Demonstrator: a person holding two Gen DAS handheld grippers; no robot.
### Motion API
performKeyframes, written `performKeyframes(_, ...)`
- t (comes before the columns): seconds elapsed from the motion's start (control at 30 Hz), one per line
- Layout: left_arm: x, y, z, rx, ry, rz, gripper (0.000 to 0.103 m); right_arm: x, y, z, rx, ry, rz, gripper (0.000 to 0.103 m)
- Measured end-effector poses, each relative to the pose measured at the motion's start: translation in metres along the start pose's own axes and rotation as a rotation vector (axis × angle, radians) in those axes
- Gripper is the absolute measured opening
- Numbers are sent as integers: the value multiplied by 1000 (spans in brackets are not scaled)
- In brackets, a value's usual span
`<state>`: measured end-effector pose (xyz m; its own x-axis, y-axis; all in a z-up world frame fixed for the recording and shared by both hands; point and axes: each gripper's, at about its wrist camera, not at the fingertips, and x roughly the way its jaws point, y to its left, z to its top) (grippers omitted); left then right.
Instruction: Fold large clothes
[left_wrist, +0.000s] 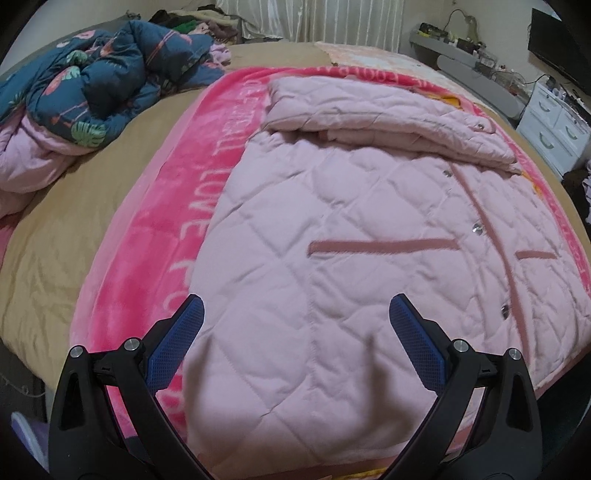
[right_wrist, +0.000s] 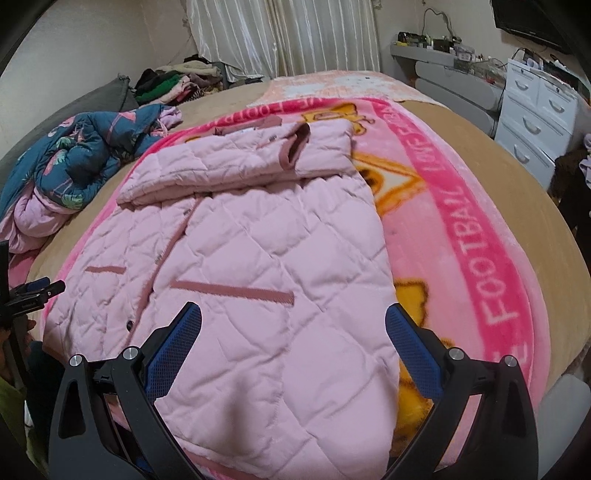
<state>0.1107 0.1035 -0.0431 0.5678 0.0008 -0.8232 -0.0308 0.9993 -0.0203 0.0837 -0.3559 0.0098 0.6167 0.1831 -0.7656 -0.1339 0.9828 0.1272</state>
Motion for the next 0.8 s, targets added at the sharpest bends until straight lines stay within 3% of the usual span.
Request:
performKeyframes(0.23,9,30,-17,-42,62,15,94,8,-6,-13,-29,61,-3,99)
performKeyframes(0.57,24,52,-45,-104,164,-82,94,10,-18,-31,-17,138,0,99)
performKeyframes(0.8,30,46,-55,-103,183,-121,93,6,-32,-48,5,209,4,99)
